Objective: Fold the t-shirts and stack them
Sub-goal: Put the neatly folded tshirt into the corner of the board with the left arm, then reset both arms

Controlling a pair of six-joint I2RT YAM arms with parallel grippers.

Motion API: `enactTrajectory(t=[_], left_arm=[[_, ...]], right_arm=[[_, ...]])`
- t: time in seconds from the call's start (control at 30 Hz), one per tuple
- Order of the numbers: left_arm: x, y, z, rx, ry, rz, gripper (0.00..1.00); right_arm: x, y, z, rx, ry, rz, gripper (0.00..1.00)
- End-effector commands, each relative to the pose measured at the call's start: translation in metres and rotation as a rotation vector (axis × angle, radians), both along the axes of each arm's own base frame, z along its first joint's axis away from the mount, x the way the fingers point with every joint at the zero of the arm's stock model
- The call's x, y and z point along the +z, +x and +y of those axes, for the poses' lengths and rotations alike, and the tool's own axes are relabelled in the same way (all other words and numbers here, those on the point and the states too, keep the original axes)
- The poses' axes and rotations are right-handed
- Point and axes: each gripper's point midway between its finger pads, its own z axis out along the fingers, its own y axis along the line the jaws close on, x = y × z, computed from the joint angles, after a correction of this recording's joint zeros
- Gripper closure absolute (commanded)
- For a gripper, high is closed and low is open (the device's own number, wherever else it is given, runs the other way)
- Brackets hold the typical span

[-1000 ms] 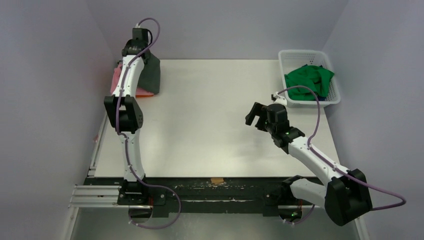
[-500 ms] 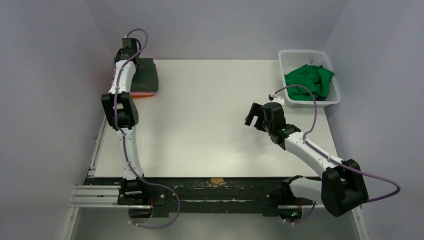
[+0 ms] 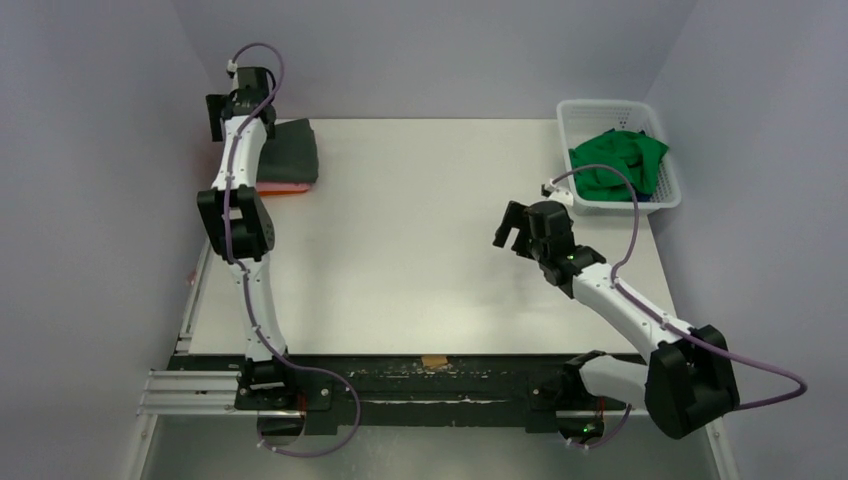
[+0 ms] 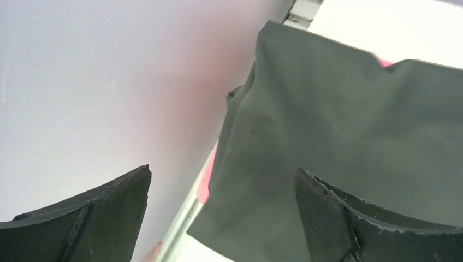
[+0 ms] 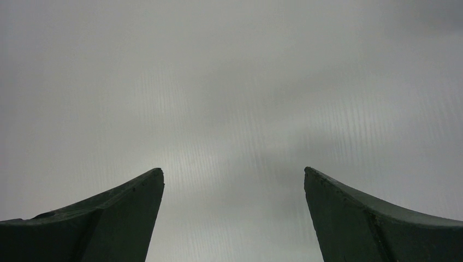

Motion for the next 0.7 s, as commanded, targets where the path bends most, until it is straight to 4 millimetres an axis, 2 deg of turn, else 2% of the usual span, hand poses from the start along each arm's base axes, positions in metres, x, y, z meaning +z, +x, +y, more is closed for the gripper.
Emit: enactTrajectory(t=[0.0, 0.07, 0.17, 0.27, 0.37, 0.4, 0.43, 0.5, 0.57, 0.63, 0.67], left_arm=[[0.111, -0.025, -0.039, -0.003, -0.278, -0.327, 0.0], [0.125, -0.036, -0.071, -0.055, -0.451, -0.389, 0.0], [0.131, -0.063, -0.126, -0.145, -0.653, -0.425, 0.0], [0.129, -0.108, -0.177, -0.194, -0.684, -0.421, 0.0], [0.116, -0.17, -0.228, -0.268, -0.668, -0.402, 0.0], [0.093, -0.184, -0.235, -0.27, -0.675, -0.368, 0.0], [0.09, -0.207, -0.251, -0.321, -0.699, -0.373, 0.0], [0.061, -0.244, -0.267, -0.357, -0.734, -0.337, 0.0], [0.035, -0.276, -0.273, -0.37, -0.765, -0.308, 0.0], [0.004, -0.307, -0.273, -0.357, -0.787, -0.251, 0.0], [-0.005, -0.318, -0.273, -0.347, -0.801, -0.234, 0.0]], right_arm=[[0.034, 0.0, -0.008, -0.043, 0.03, -0.098, 0.01], [0.044, -0.007, -0.013, -0.064, 0.044, -0.124, 0.01], [0.053, -0.019, -0.023, -0.103, 0.055, -0.15, 0.01], [0.057, -0.034, -0.029, -0.123, 0.081, -0.168, 0.01], [0.056, -0.051, -0.03, -0.103, 0.111, -0.168, 0.01], [0.055, -0.057, -0.033, -0.105, 0.112, -0.165, 0.01], [0.054, -0.063, -0.035, -0.106, 0.112, -0.16, 0.01], [0.048, -0.076, -0.04, -0.108, 0.106, -0.135, 0.01], [0.042, -0.087, -0.044, -0.093, 0.089, -0.126, 0.01], [0.031, -0.094, -0.051, -0.093, 0.05, -0.117, 0.01], [0.025, -0.096, -0.055, -0.099, 0.031, -0.115, 0.01]])
